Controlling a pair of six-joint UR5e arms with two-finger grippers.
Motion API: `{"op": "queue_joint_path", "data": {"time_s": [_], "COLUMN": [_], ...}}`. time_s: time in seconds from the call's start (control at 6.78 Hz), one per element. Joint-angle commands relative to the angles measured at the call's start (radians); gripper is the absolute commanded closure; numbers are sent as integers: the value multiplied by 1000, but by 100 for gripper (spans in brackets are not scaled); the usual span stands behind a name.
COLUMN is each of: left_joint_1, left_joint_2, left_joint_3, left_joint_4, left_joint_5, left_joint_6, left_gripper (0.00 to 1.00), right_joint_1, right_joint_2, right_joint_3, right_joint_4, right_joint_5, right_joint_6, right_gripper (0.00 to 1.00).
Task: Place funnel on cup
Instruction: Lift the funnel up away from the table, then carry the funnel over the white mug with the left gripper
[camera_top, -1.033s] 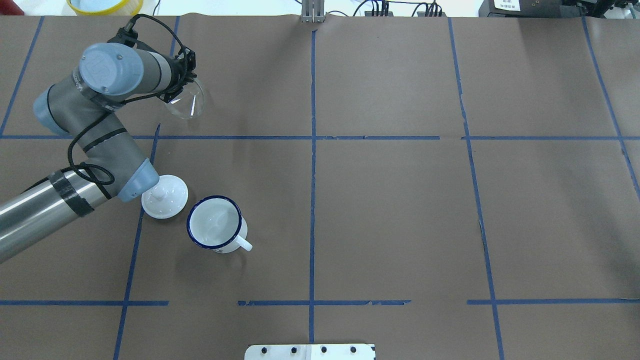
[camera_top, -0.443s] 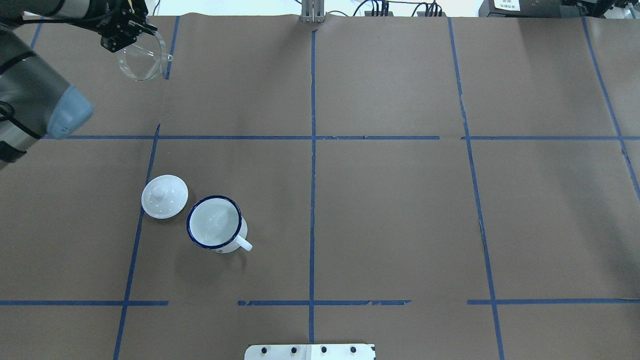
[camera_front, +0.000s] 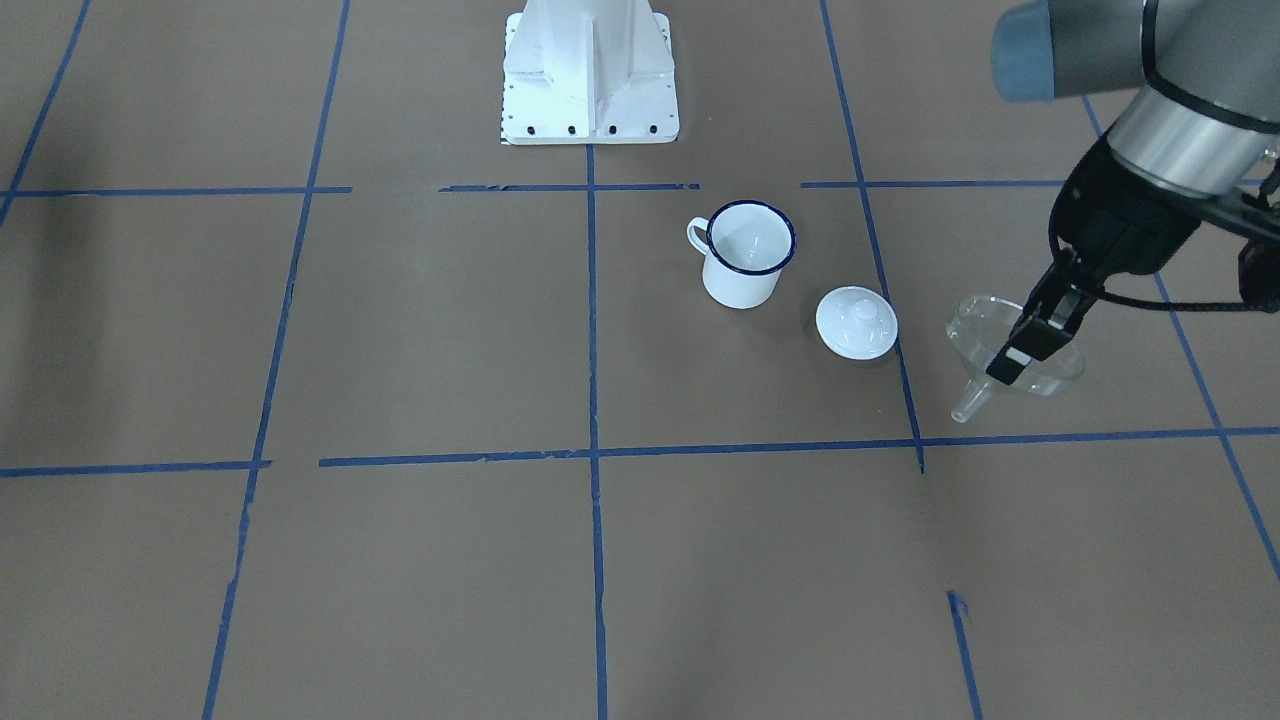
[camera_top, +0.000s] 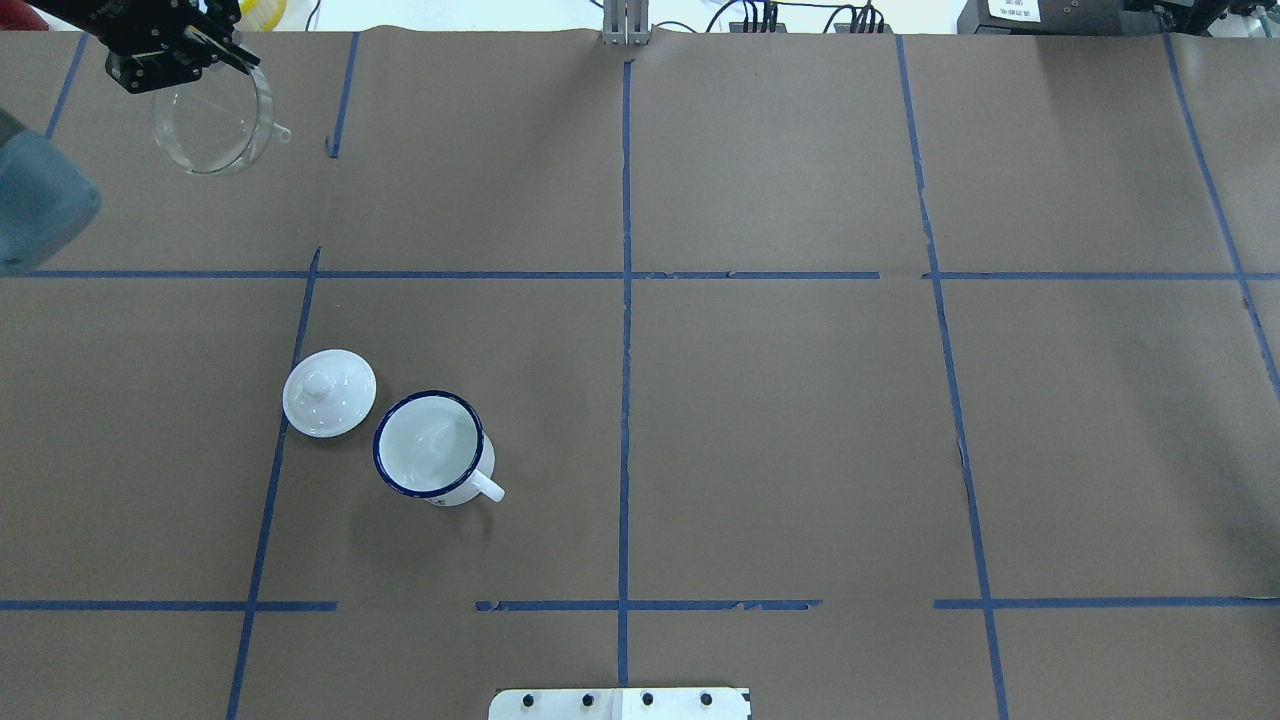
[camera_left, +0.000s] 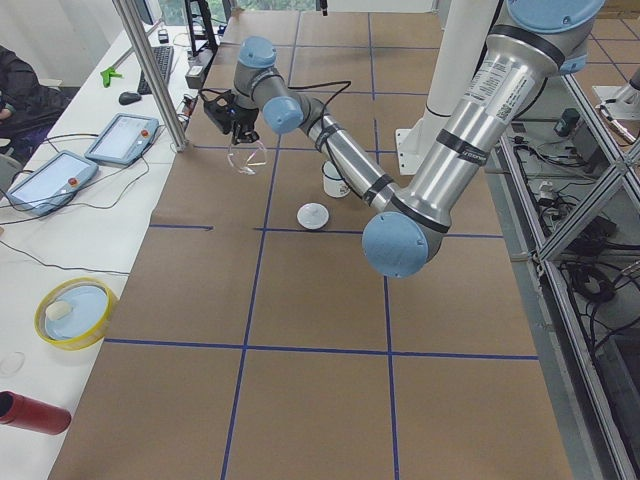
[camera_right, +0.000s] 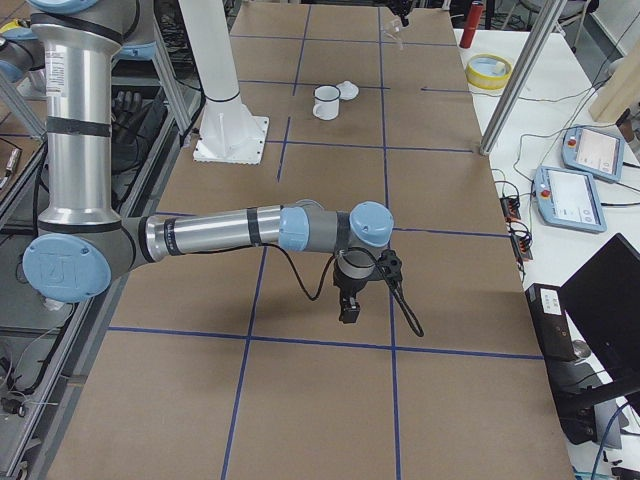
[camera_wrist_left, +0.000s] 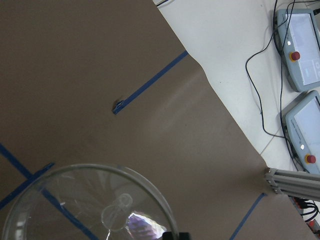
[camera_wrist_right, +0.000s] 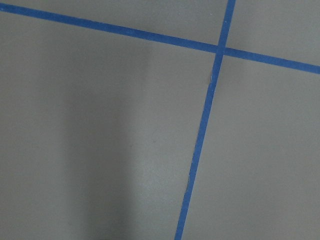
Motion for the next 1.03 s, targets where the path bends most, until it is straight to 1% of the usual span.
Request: {"op": "queue_joint_path", "data": {"time_s": [0.0, 0.15, 0.3, 0.44, 0.59, 0.89], "left_joint_1": [161, 276, 371, 459, 518, 569], "left_joint_2": [-86, -173, -233, -250, -249, -246], "left_joint_3": [-134, -146, -146, -142, -134, -87], "left_joint_4": [350, 519, 612, 627, 625, 619], "left_joint_5": [20, 96, 145, 173, 236, 259], "left_joint_6": [68, 91, 95, 95, 95, 95], "left_gripper": [100, 100, 100, 100, 100, 100], "right_joint_1": [0, 0, 0, 0, 0, 0], "right_joint_2": [0, 0, 0, 1, 0, 0], "right_joint_3": [0, 0, 0, 0, 0, 0], "right_joint_4": [0, 0, 0, 0, 0, 0], "right_joint_5": [0, 0, 0, 0, 0, 0], "right_joint_6": [0, 0, 0, 0, 0, 0], "right_gripper": [0, 0, 0, 0, 0, 0]}}
